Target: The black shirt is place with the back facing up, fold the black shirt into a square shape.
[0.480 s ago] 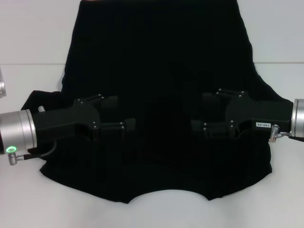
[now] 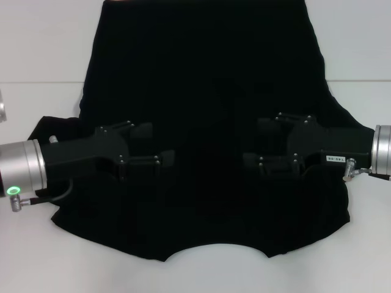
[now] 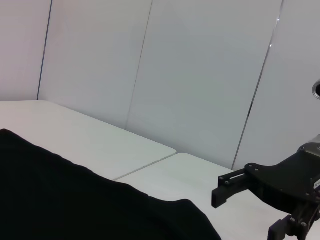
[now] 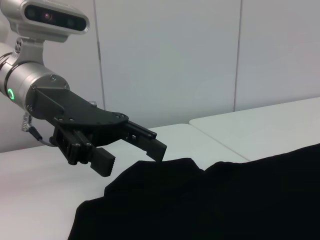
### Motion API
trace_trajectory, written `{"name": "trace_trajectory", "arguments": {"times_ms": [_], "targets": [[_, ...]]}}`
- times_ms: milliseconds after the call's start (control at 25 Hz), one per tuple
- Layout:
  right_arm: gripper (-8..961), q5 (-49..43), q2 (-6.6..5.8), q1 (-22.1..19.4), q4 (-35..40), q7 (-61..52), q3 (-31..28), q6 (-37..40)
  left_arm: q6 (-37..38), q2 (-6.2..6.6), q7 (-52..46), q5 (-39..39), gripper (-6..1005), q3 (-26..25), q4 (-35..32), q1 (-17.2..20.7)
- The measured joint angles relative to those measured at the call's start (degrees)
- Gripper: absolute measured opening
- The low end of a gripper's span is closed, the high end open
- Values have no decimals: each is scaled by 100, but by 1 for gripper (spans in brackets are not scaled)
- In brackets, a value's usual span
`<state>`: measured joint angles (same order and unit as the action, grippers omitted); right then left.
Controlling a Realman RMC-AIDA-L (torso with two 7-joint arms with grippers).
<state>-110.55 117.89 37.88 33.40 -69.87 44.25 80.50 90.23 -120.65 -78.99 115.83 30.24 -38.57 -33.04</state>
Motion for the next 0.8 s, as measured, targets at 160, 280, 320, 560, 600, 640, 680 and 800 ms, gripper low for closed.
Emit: {"name": "trace_trajectory", "arguments": {"times_ms": [160,280,320,560,600,640,680,800], "targets": [[898,3,-1,7,0,0,-11,0,-30,3,-33,0,934,-4,-26,12],[898,23,0,9,0,-8,-46,-21,-77,2,-179,-21,935,-112,-6,3],[898,28,15,9,0,-16,-47,-40,-87,0,-246,-34,935,-174,6,-5],[898,34,131,49,0,-53,-44,-184,-269,65,-1458,-58,935,-351,-109,-35],[898,34,144,54,0,-61,-43,-193,-281,93,-1740,-7,935,-351,-178,-35],[898,34,154,62,-6,-67,-42,-195,-318,113,-2032,67,935,-365,-292,-16],[898,34,159,74,-19,-77,-39,-195,-351,122,-2216,128,935,-375,-384,3],[898,34,163,122,-64,-123,-29,-207,-675,158,-3041,633,935,-391,-820,67]]}}
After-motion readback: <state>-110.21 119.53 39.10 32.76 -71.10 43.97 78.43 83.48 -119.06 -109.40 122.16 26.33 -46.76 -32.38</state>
